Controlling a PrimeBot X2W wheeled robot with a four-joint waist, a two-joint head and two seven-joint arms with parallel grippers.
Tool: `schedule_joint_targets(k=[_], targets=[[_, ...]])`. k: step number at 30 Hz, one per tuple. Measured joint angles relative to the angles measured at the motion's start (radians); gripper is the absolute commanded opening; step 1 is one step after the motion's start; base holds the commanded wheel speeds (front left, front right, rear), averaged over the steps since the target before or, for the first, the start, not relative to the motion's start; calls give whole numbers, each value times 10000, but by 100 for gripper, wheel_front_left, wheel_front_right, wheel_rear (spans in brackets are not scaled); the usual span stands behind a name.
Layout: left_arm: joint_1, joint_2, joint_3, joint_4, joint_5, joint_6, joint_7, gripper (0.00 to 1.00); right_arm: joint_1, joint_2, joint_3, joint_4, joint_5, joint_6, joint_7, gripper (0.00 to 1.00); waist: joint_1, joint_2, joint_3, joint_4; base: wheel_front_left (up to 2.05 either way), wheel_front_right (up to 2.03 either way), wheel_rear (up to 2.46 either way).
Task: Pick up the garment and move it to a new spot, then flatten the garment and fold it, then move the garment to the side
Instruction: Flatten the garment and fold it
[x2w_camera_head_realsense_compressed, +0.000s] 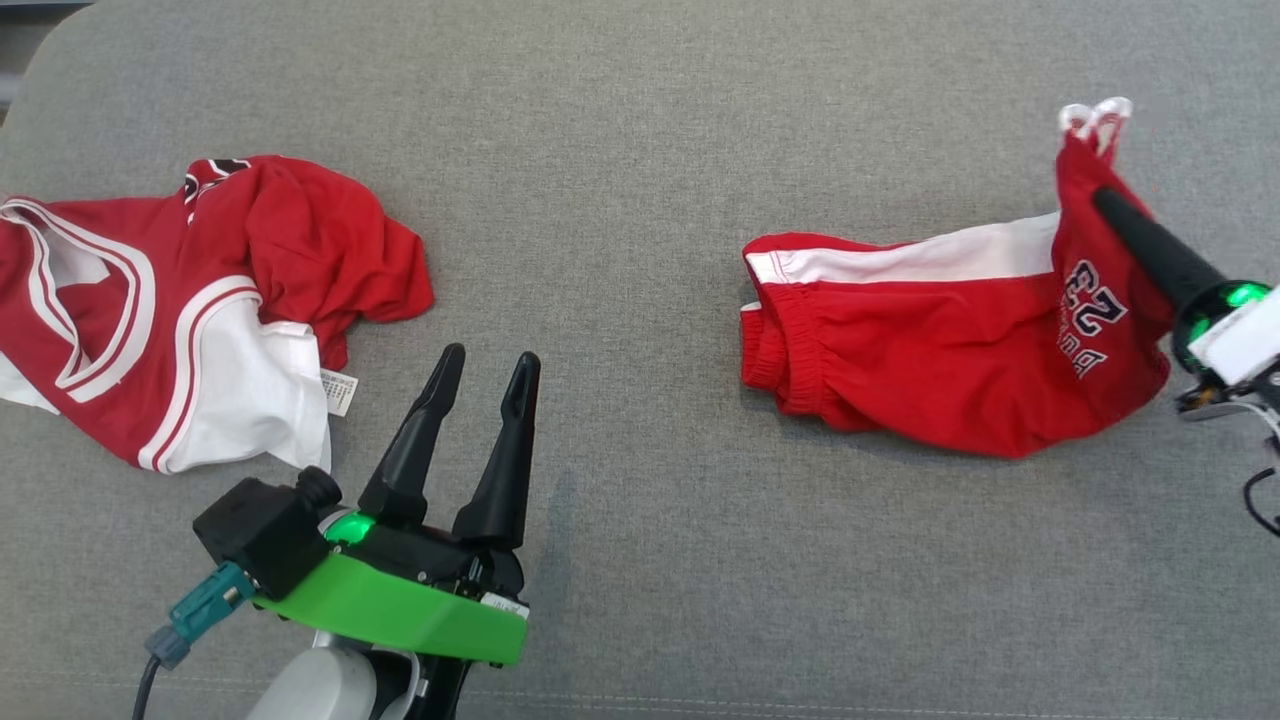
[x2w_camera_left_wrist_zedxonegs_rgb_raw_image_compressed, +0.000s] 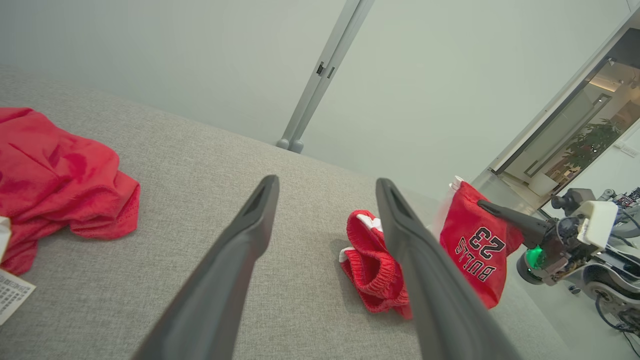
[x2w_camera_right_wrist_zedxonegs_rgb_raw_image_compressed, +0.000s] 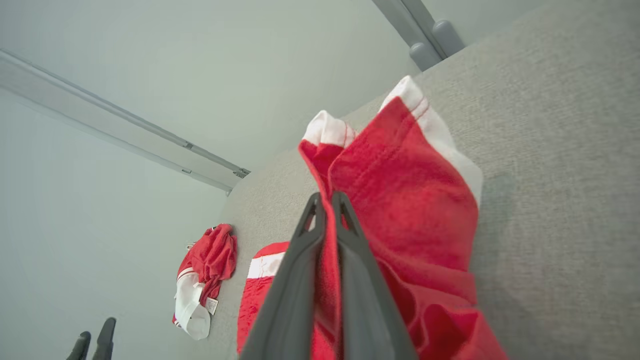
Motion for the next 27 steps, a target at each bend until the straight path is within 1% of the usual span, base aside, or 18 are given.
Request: schedule_joint_targets(k=[3, 4, 6, 8, 12, 17, 22, 23, 24, 25, 26, 27], targets=[[-3, -2, -27, -2, 17, 0, 2, 100, 1, 286, 518, -621, -249, 0, 15, 0, 0, 0, -1, 46, 0, 0, 0], [-13, -4, -98, 0, 33, -12, 31, 100, 14, 489, 899, -940, -485, 0, 31, 0, 0, 0, -2, 90, 0, 0, 0], [-16, -10, -178, 0, 33, -58, 33, 100, 49, 589, 1072, -1087, -598, -4, 42, 0, 0, 0, -1, 124, 0, 0, 0], [-17, -25, -255, 2, 38, -88, 44, 100, 134, 823, 1407, -1287, -882, -36, 42, 0, 0, 0, 4, 200, 0, 0, 0], [-20, -19, -245, 12, 42, -88, 44, 100, 166, 1542, 2040, -1430, -1386, -460, 8, 0, 1, 0, 11, 316, 0, 0, 0], [-29, -38, -284, 56, 44, -98, 115, 100, 160, 2034, 2527, -1373, -2144, -980, -245, 0, 1, 0, -12, 431, 0, 0, 0], [-30, -42, -280, 88, 42, -98, 115, 100, 116, 2443, 2940, -1269, -2627, -1248, -399, 0, 1, 0, -4, 478, 0, 0, 0], [-30, -40, -276, 100, 42, -98, 115, 100, 80, 2495, 2984, -1225, -2738, -1258, -431, 0, 1, 0, -5, 480, 0, 0, 0], [-30, -42, -278, 105, 42, -98, 115, 100, 35, 2554, 3018, -1189, -2794, -1346, -433, 0, 1, 0, -5, 480, 0, 0, 0], [-30, -42, -278, 115, 42, -98, 115, 100, -27, 2606, 3062, -1139, -2857, -1352, -441, 0, 1, 0, -6, 479, 0, 0, 0], [-30, -42, -280, 127, 42, -98, 115, 100, -84, 2644, 3097, -1110, -2940, -1430, -497, 13, 1, 0, -9, 476, 0, 0, 0], [-30, -42, -284, 140, 42, -100, 115, 100, -136, 2667, 3131, -1081, -3047, -1478, -568, 39, 1, 0, -13, 471, 0, 0, 0]])
